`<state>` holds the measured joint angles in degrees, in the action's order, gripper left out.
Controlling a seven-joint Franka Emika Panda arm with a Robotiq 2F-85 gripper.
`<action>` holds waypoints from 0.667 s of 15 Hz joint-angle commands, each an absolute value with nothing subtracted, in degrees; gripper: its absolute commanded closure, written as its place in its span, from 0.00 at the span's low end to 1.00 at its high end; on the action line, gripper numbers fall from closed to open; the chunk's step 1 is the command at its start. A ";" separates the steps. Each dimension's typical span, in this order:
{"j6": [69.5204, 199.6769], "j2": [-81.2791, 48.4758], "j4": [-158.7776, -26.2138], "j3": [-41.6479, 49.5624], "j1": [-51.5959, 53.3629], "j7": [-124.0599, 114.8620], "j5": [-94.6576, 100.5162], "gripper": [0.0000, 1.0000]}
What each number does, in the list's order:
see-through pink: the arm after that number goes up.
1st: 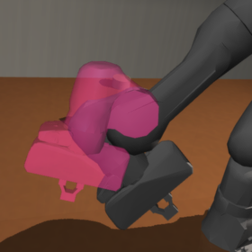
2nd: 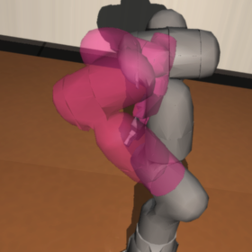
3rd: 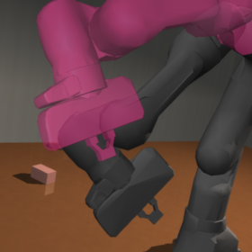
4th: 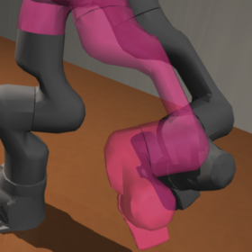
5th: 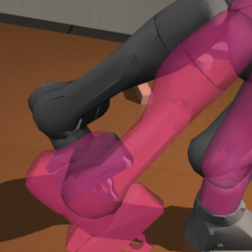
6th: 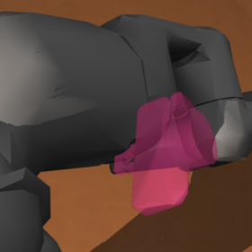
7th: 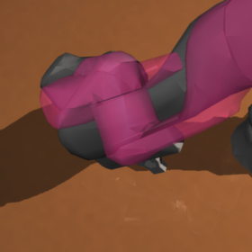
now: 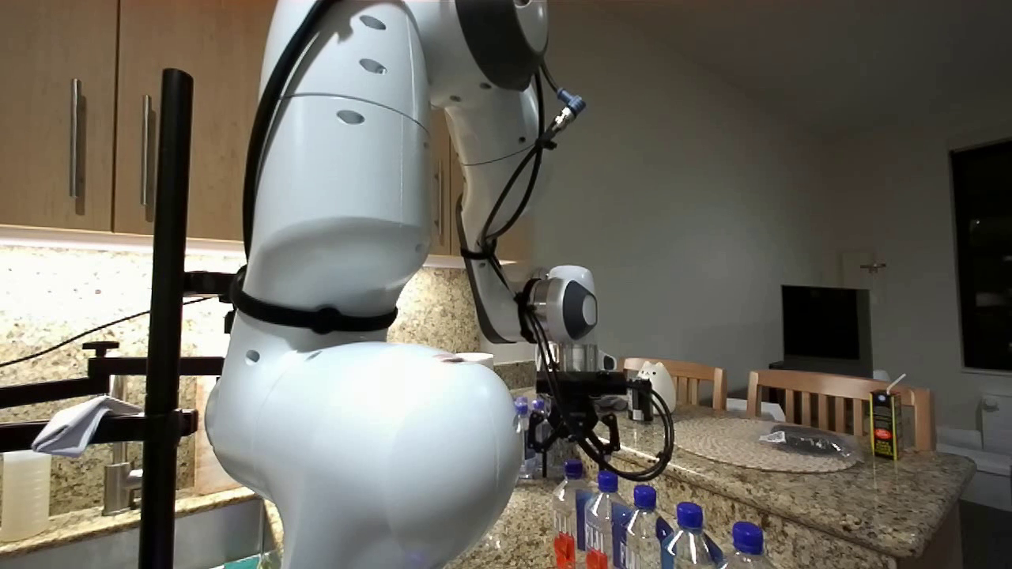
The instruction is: Arrange the bottles on the counter in a straight line
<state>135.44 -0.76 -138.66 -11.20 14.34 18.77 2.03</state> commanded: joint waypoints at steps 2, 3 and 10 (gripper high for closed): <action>136.58 2.29 -139.51 -11.26 13.20 20.88 1.31 0.00; 136.58 2.82 -138.96 -11.02 13.08 20.47 1.66 0.00; 131.52 7.08 -132.28 -8.92 11.21 13.61 3.45 0.00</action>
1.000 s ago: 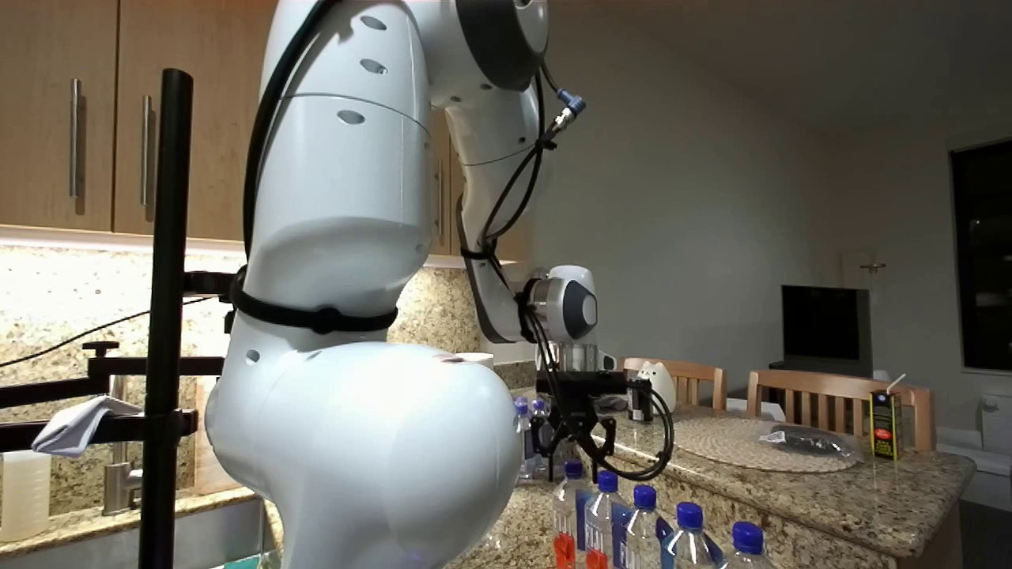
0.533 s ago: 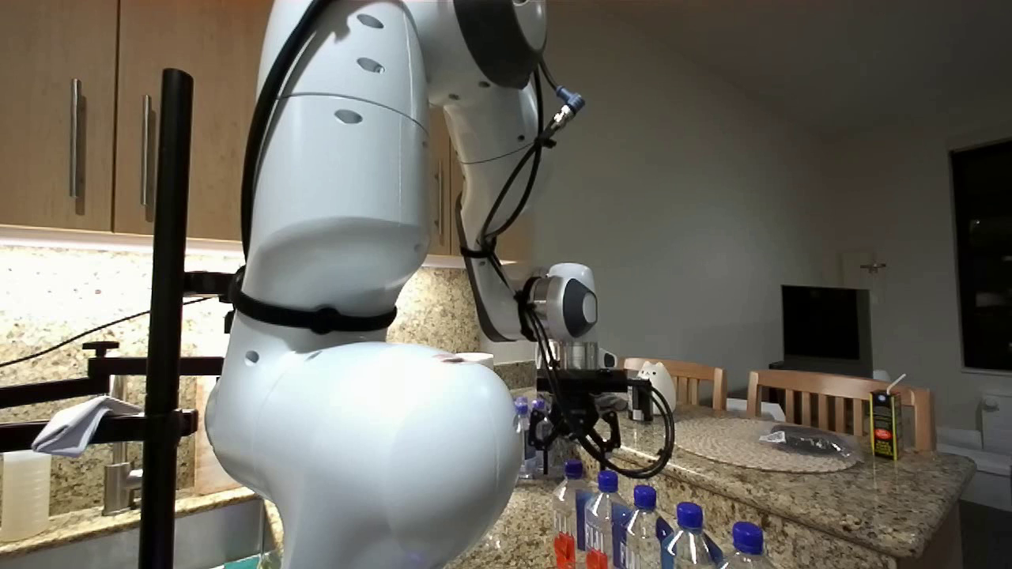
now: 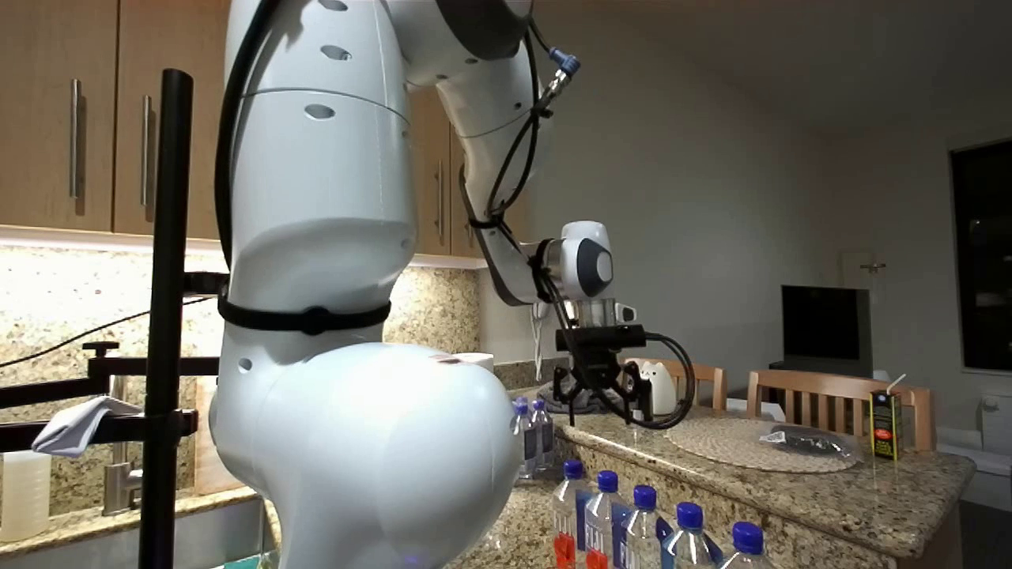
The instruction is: Arrange the bottles on the counter in a straight line
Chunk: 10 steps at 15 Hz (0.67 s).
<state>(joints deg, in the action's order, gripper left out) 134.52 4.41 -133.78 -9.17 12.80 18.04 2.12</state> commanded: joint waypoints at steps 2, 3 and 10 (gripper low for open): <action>125.57 8.02 -129.89 -8.57 10.18 7.98 4.03 0.00; 122.39 8.48 -128.73 -8.50 9.73 5.53 4.48 0.00; 110.18 13.65 -126.32 -7.82 8.30 -10.33 -1.48 0.00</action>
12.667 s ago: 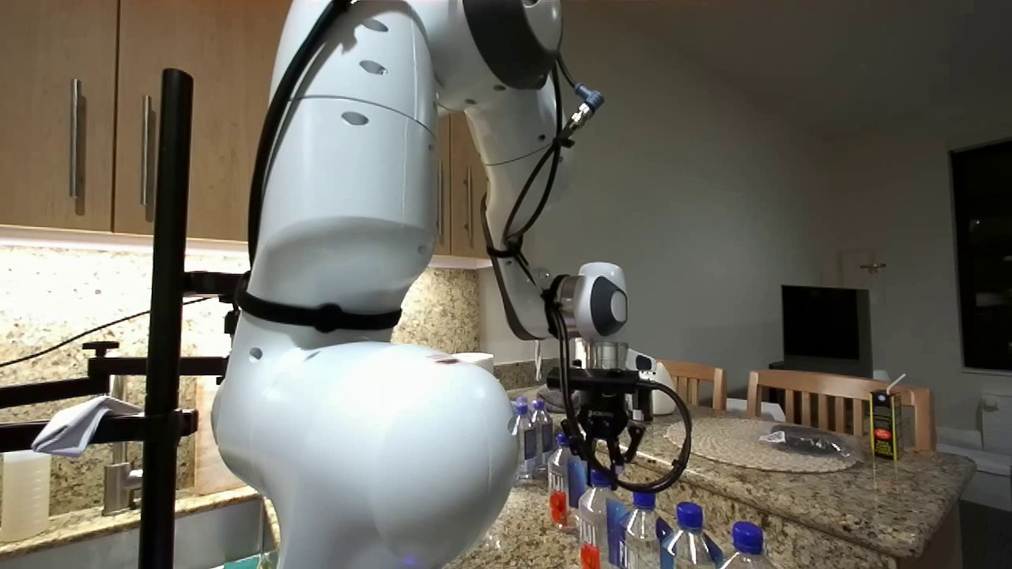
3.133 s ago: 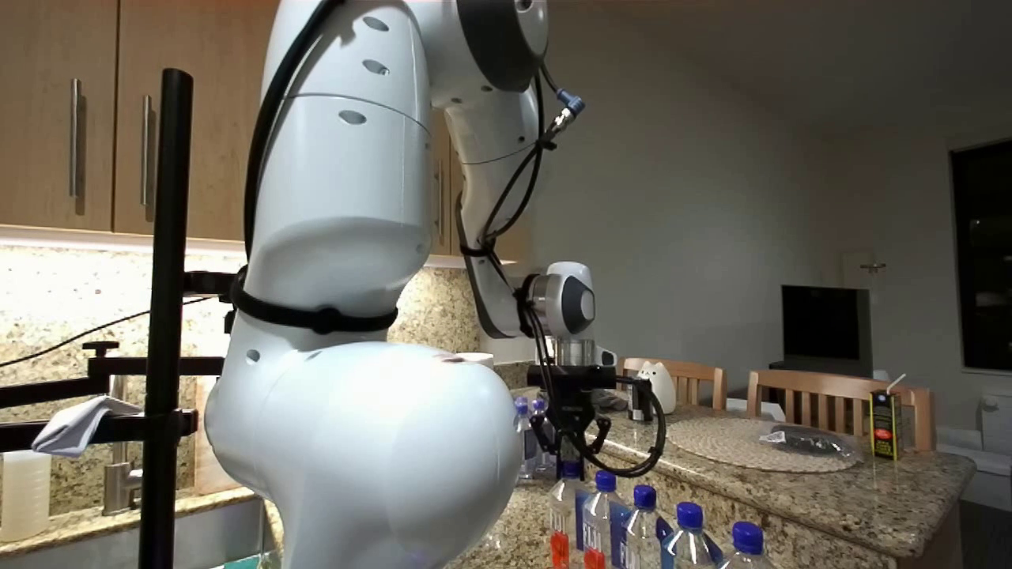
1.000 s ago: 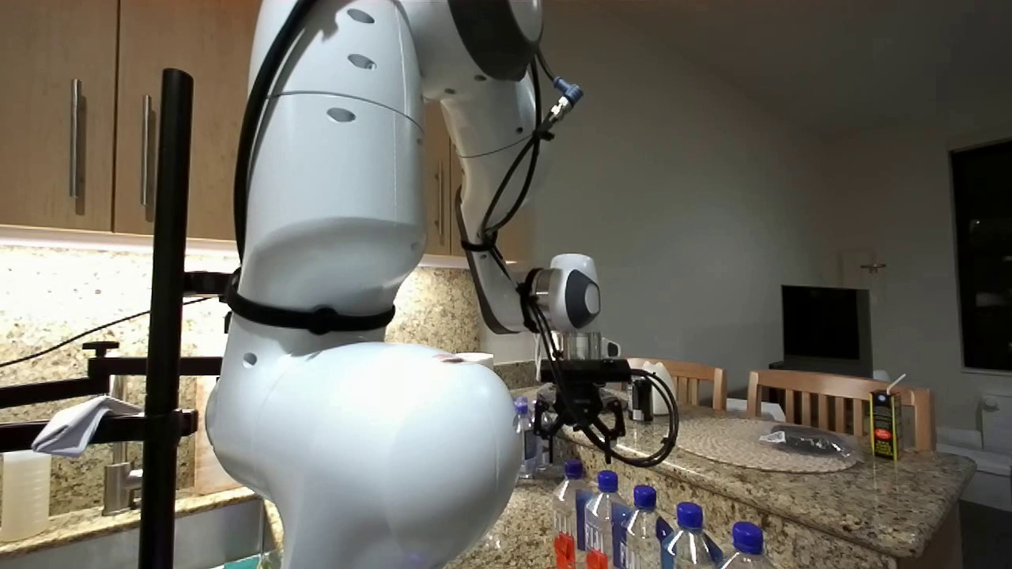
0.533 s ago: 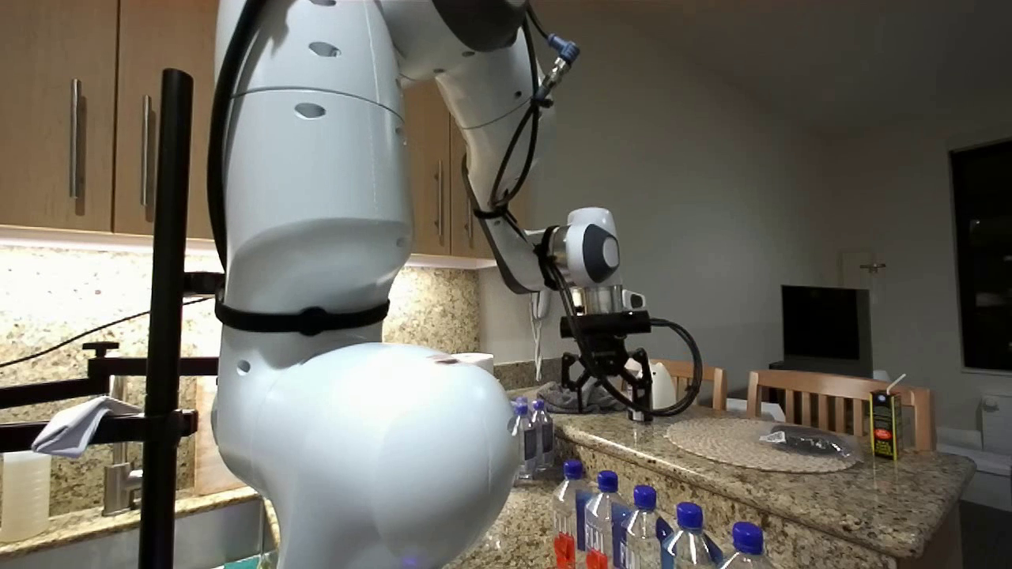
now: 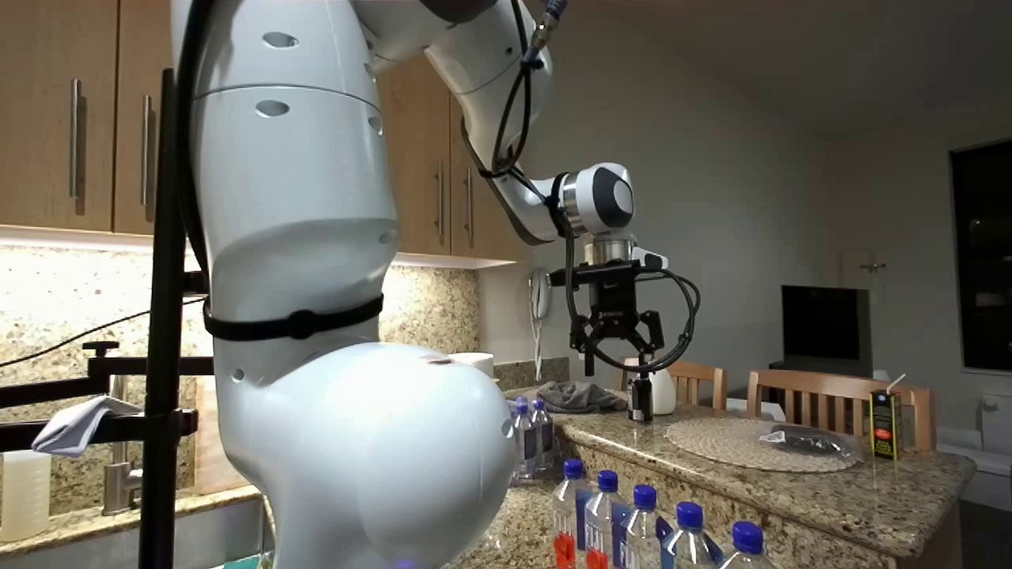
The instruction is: Arrange the bottles on the counter in a straight line
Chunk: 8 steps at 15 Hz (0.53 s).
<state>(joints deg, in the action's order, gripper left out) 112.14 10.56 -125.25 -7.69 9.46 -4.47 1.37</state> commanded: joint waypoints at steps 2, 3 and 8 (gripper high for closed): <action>111.54 15.50 -127.52 -7.65 7.66 -14.57 -2.99 0.00; 112.43 16.35 -128.16 -7.63 7.33 -16.89 -3.32 0.00; 112.29 16.11 -127.23 -8.02 6.28 -19.62 -2.19 0.00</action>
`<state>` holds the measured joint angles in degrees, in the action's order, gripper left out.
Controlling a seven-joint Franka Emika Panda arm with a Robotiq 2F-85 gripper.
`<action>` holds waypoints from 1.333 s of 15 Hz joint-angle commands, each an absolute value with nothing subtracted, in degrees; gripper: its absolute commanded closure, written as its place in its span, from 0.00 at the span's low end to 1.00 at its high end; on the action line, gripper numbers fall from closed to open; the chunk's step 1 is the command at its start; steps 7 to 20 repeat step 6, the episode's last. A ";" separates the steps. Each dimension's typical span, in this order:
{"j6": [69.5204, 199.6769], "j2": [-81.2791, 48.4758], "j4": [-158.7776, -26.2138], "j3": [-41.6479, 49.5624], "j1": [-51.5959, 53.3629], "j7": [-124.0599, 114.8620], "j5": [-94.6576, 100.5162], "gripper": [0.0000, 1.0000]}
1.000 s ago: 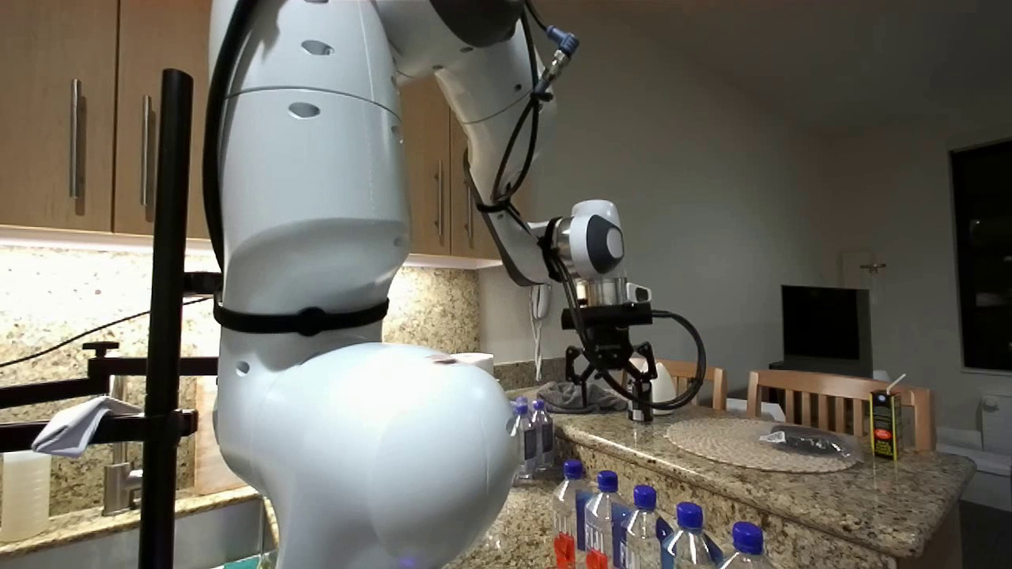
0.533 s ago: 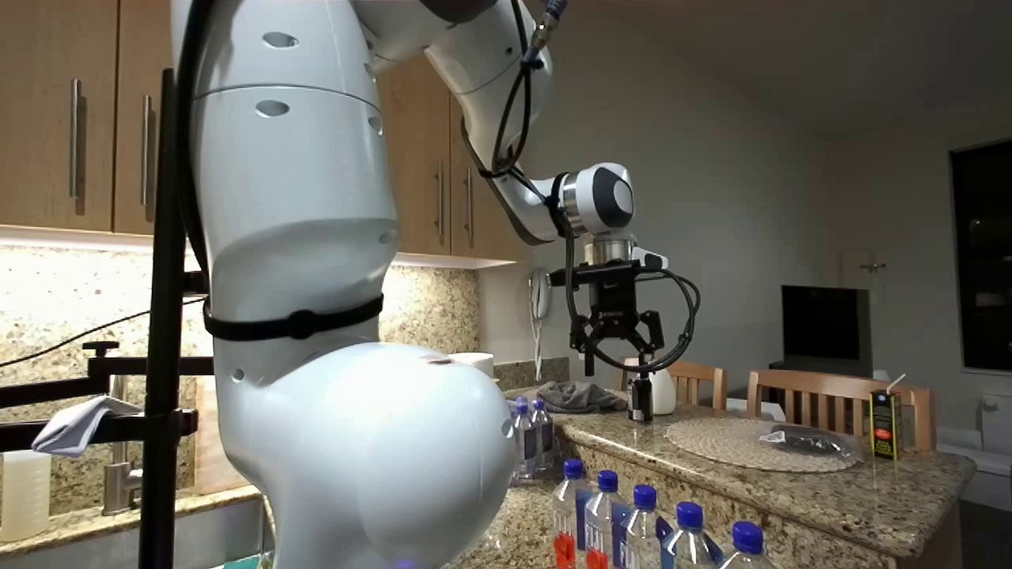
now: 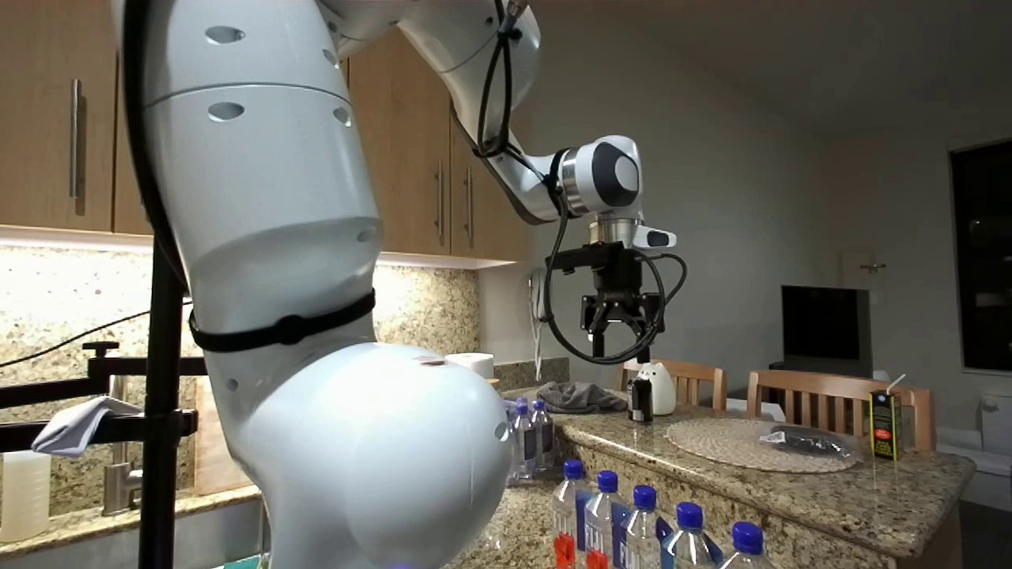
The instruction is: Arrange the bottles on the counter in a straight line
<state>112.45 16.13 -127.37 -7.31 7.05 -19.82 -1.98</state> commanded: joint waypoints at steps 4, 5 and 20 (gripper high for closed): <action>112.63 17.04 -128.21 -8.05 6.00 -20.39 -2.21 0.00; 112.64 17.04 -128.22 -8.05 6.00 -20.39 -2.21 0.00; 112.65 17.04 -128.22 -8.05 6.00 -20.40 -2.21 0.00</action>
